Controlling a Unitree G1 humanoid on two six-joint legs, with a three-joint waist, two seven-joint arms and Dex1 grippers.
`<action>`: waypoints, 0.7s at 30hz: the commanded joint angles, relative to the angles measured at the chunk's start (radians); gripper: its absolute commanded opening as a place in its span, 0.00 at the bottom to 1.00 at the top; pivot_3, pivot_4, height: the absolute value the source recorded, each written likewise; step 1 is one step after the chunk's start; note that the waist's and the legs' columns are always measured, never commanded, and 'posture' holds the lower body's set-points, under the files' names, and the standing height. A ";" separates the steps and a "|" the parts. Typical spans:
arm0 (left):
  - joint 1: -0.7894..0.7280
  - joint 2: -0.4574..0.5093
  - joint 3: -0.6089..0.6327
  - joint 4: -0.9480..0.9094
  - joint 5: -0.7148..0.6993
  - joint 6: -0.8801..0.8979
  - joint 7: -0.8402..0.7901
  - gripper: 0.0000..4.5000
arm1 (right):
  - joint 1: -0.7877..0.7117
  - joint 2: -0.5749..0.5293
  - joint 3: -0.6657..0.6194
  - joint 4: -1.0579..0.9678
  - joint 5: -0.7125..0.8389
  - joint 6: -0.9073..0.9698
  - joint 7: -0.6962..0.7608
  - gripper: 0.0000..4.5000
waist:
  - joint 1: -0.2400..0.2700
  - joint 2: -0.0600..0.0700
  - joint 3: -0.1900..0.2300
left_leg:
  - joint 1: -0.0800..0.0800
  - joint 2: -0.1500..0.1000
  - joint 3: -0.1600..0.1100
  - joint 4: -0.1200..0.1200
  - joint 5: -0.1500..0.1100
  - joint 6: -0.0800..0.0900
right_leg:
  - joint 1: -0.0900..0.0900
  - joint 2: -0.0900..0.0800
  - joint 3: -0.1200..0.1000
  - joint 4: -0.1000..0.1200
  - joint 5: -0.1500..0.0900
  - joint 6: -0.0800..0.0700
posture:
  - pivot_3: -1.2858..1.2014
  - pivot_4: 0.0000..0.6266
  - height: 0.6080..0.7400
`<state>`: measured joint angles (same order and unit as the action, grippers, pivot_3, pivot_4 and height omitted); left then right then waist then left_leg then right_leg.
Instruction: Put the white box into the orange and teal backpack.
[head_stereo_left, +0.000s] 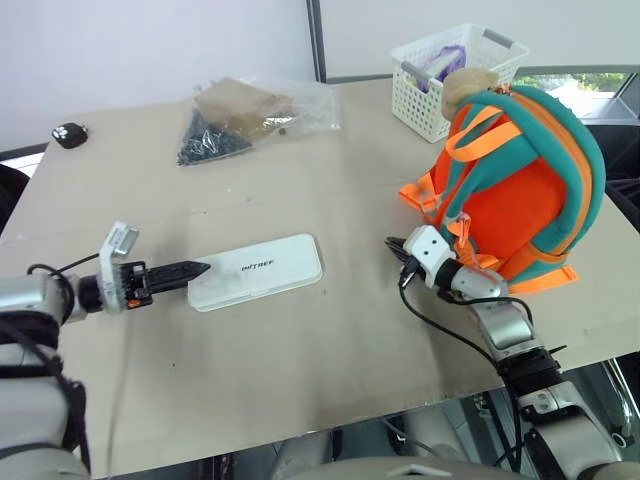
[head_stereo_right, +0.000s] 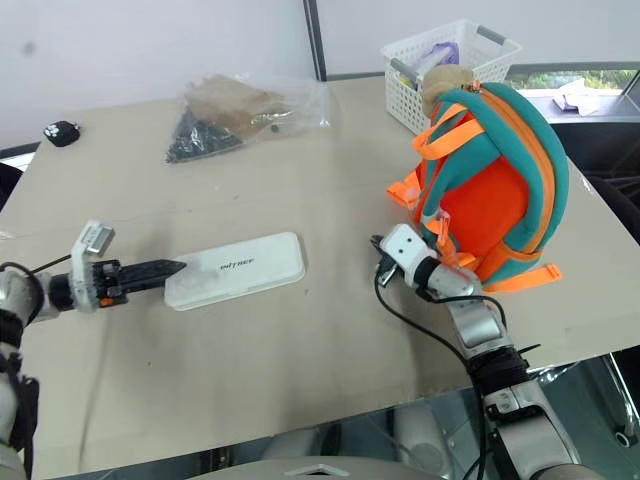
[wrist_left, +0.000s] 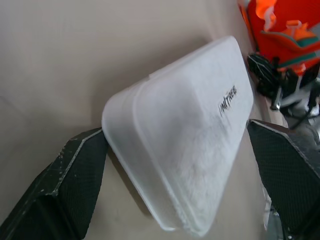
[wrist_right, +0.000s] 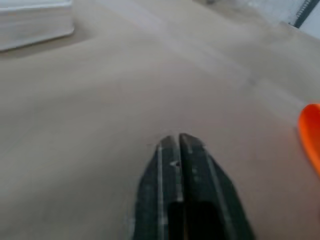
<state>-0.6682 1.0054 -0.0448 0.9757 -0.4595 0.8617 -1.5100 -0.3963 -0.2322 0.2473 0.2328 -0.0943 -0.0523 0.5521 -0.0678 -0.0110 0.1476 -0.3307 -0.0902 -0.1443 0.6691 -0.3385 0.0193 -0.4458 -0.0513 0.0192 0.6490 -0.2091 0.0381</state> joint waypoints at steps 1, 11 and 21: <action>-0.006 -0.036 -0.105 0.044 0.118 0.034 -0.068 1.00 | -0.034 0.021 0.028 -0.014 -0.027 -0.029 -0.019 0.01 | 0.002 0.001 -0.001 | 0.000 0.000 0.000 0.001 0.000 0.000 | 0.000 0.000 0.001 0.002 0.000 0.000 | 0.52 0.24 1.00; -0.016 -0.057 -0.205 -0.030 0.115 0.084 -0.104 1.00 | -0.108 0.102 0.147 0.059 -0.062 -0.006 0.038 0.01 | 0.003 0.005 -0.007 | 0.001 -0.003 0.001 0.002 0.000 0.001 | 0.000 0.000 0.003 0.004 0.000 0.000 | 0.52 0.24 1.00; 0.033 -0.123 -0.135 -0.204 0.061 0.188 -0.091 1.00 | -0.143 0.156 0.153 0.077 -0.009 0.015 0.108 0.01 | 0.005 0.007 -0.009 | 0.001 -0.003 0.001 0.002 0.000 0.001 | 0.000 -0.001 0.003 0.004 0.000 0.000 | 0.52 0.24 1.00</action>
<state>-0.6697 0.9659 -0.1385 0.8077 -0.3851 1.0086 -1.5997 -0.5158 -0.1177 0.3735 0.3404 -0.1348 -0.0231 0.6258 -0.0627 -0.0043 0.1388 -0.3294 -0.0929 -0.1434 0.6710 -0.3385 0.0201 -0.4460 -0.0524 0.0221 0.6533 -0.2091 0.0382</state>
